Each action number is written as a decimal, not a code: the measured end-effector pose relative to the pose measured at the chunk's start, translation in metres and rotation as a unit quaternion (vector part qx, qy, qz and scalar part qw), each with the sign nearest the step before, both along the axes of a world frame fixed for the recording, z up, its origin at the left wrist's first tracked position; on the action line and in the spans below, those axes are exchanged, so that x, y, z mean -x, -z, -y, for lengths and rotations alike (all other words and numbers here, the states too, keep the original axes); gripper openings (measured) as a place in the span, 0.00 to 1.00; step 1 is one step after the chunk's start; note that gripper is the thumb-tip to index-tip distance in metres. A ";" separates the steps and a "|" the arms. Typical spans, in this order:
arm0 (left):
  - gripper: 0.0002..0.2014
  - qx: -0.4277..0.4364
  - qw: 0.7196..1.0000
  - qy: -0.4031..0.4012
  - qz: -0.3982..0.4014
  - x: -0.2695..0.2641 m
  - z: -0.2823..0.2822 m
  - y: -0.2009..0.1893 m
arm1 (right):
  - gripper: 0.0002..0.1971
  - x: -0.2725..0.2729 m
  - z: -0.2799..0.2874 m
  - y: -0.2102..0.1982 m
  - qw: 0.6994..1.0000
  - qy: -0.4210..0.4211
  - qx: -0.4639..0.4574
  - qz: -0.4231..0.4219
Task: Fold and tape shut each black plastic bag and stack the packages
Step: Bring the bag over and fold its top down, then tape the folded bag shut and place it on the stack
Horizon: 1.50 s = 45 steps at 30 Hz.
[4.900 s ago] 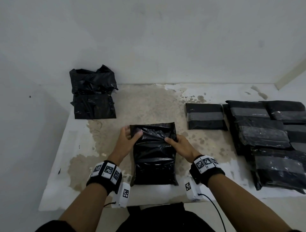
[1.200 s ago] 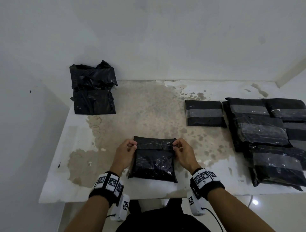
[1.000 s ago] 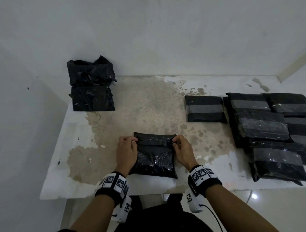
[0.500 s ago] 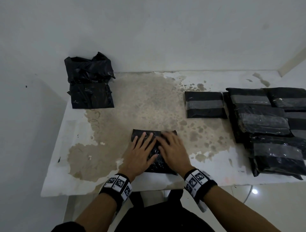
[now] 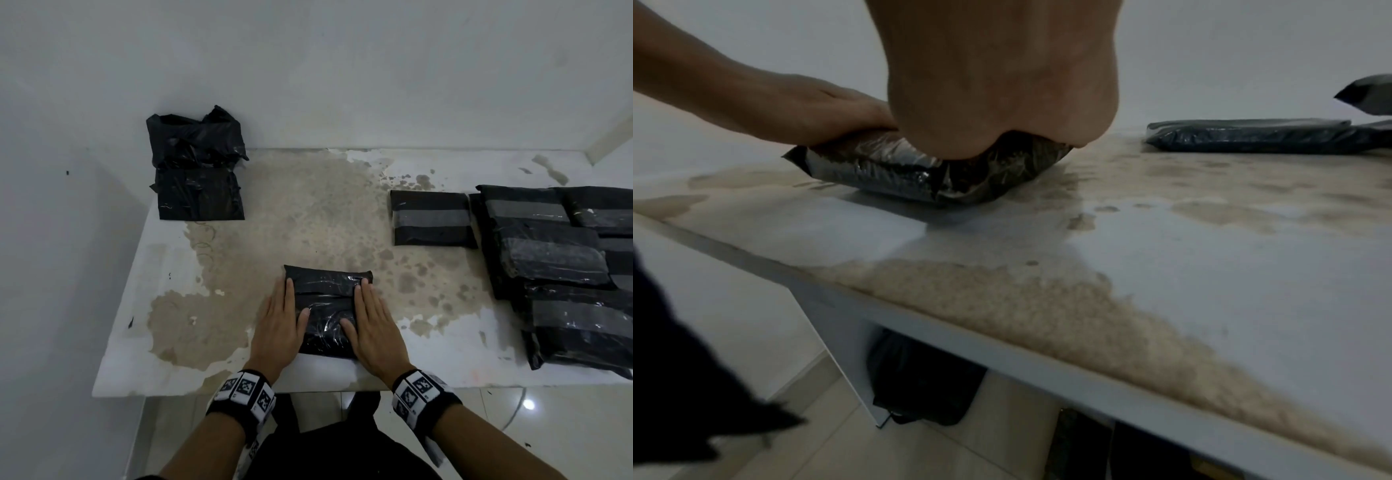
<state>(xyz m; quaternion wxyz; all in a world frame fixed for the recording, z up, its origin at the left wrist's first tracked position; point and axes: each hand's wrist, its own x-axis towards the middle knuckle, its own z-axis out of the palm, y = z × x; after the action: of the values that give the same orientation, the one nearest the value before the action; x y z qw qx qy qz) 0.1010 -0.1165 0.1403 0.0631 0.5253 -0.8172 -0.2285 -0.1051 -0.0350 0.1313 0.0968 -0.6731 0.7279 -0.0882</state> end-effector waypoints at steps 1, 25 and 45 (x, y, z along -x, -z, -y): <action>0.42 -0.008 1.000 -0.008 -0.011 -0.001 0.000 0.001 | 0.38 -0.002 -0.001 0.000 1.000 0.005 0.003 0.024; 0.34 -0.002 0.992 -0.096 -0.087 -0.085 0.040 0.001 | 0.31 -0.028 0.020 -0.019 0.994 -0.095 0.045 -0.033; 0.28 0.046 0.987 -0.110 0.106 -0.182 0.175 -0.007 | 0.35 -0.017 0.037 -0.021 0.990 -0.140 0.026 0.005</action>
<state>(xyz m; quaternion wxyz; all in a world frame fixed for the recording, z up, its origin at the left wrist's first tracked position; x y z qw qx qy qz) 0.2831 -0.2920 0.1474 0.0254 0.6297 -0.7663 -0.1251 -0.0883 -0.0718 0.1524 0.0944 -0.7698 0.6238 -0.0962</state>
